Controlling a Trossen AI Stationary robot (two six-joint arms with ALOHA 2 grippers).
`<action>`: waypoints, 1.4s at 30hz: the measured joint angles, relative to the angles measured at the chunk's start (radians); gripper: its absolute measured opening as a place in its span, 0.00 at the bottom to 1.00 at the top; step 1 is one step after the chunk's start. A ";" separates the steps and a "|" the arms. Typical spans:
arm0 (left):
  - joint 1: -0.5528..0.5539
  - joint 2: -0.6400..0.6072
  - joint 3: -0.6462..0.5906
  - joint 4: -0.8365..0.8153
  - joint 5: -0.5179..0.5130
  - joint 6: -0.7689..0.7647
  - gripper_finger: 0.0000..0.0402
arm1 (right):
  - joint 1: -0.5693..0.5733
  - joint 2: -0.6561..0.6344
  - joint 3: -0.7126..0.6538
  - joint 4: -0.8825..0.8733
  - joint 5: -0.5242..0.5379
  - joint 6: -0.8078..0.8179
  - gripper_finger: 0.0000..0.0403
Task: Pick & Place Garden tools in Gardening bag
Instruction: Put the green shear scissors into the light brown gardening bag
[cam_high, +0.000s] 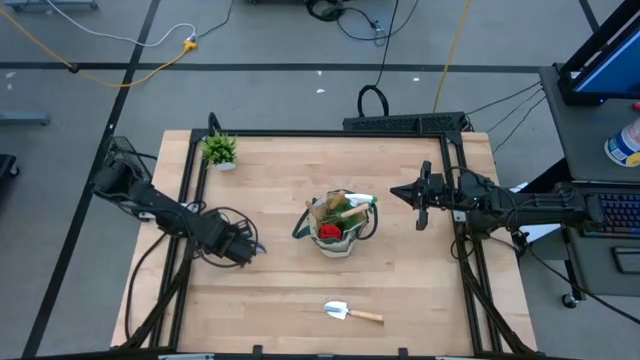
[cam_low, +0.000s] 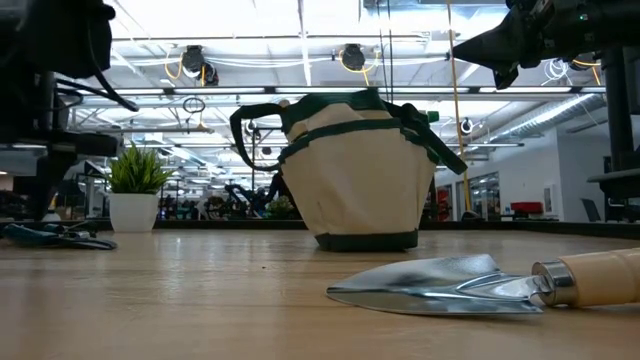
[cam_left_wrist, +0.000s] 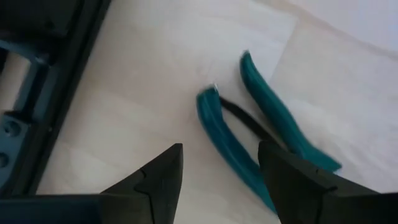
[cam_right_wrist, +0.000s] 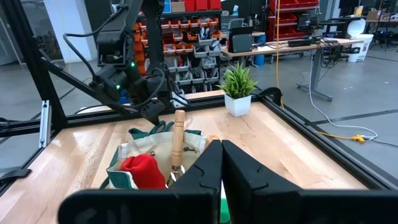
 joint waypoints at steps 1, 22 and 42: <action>0.006 0.000 0.000 -0.011 -0.003 0.000 0.54 | 0.000 0.000 0.000 0.000 0.000 0.000 0.00; 0.028 -0.004 -0.148 0.213 0.008 0.002 0.52 | 0.000 0.000 0.000 0.000 0.002 0.001 0.00; -0.005 0.093 -0.145 0.234 -0.178 0.026 0.13 | 0.000 0.000 0.000 0.001 0.003 0.020 0.00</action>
